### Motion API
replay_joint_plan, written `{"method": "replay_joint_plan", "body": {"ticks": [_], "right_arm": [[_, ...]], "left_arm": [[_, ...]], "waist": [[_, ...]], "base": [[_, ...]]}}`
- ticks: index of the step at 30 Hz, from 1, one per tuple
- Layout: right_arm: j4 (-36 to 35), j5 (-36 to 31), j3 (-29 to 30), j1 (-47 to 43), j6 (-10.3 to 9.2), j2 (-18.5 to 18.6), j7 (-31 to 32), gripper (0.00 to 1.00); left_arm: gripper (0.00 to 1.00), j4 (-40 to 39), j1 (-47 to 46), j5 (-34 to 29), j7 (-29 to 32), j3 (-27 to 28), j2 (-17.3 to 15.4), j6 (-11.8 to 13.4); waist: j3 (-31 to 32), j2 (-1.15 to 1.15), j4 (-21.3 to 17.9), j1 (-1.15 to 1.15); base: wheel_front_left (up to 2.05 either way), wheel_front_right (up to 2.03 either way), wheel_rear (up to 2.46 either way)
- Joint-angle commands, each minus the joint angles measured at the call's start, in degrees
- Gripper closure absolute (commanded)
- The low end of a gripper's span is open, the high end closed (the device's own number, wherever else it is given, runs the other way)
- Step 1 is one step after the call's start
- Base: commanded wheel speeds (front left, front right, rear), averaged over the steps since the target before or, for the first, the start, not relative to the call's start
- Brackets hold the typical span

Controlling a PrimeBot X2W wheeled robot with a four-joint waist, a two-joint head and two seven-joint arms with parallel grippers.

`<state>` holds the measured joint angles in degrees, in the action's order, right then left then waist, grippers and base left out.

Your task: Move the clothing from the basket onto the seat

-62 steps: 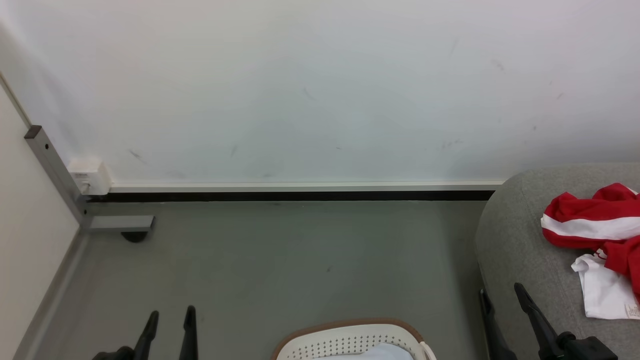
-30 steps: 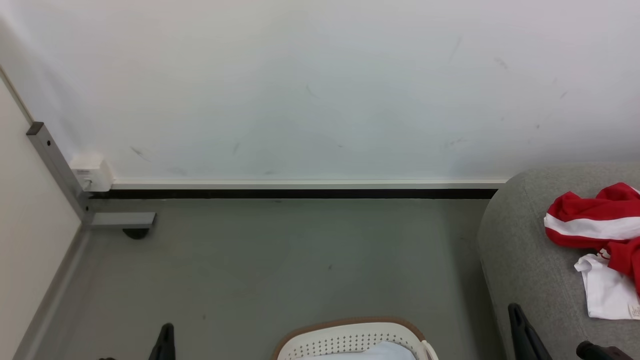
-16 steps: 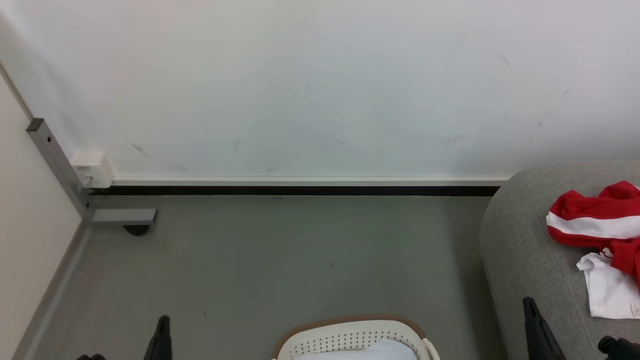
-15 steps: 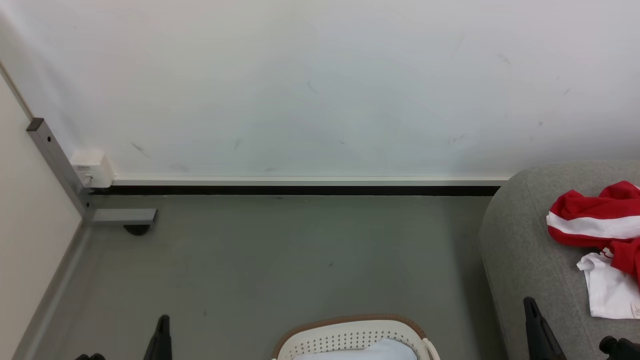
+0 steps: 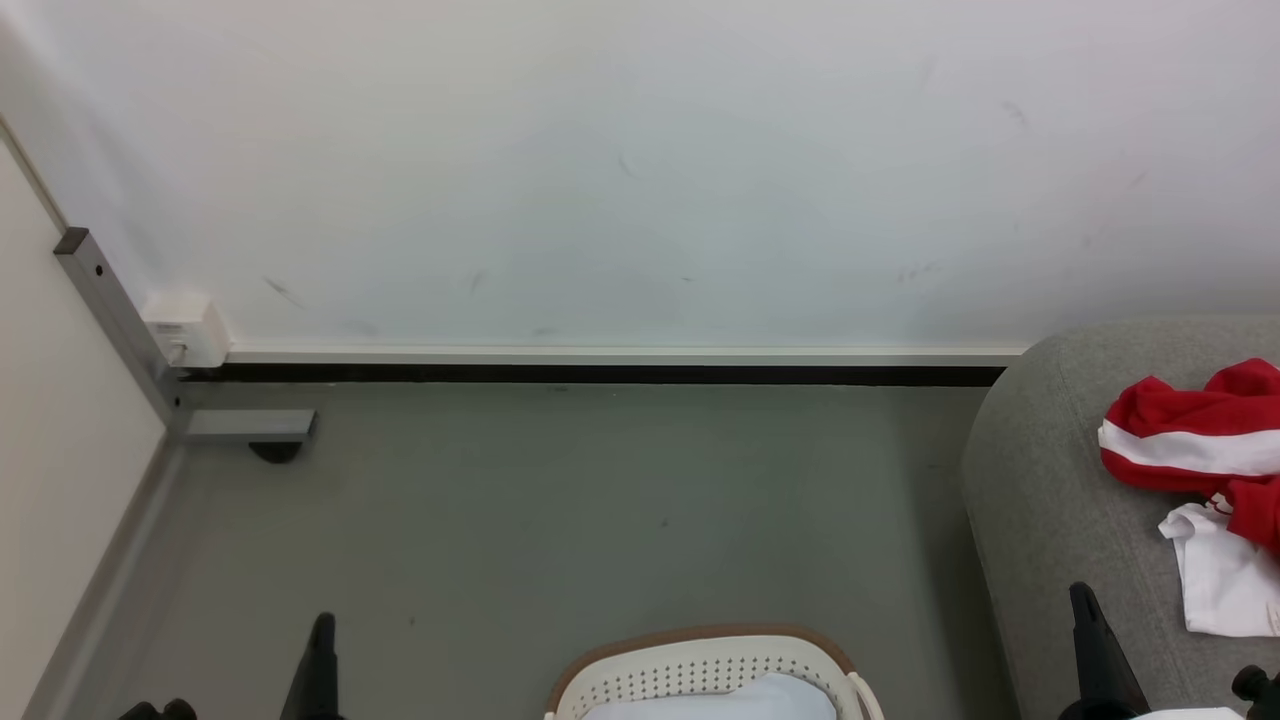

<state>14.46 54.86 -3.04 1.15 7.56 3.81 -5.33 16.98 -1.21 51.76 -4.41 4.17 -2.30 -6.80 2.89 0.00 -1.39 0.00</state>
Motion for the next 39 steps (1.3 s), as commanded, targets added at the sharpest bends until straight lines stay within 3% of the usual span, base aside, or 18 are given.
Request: {"method": "replay_joint_plan", "body": {"ticks": [1, 39], "right_arm": [[-0.85, 1.72, 0.55, 1.73, -0.05, 0.47, 0.31, 1.0], [-0.8, 22.7, 4.98, 3.84, -0.09, 0.28, 6.36, 1.0]], "left_arm": [[1.0, -0.86, -1.45, 1.72, 0.47, 0.32, -0.48, -0.3], [1.0, -2.14, -3.74, 23.9, 6.47, 1.58, -0.66, -0.62]], "waist": [[-0.04, 0.0, 0.02, 0.0], [-1.49, 0.0, 0.67, 0.0]], "base": [[0.0, 0.0, 0.0], [0.0, 0.0, 0.0]]}}
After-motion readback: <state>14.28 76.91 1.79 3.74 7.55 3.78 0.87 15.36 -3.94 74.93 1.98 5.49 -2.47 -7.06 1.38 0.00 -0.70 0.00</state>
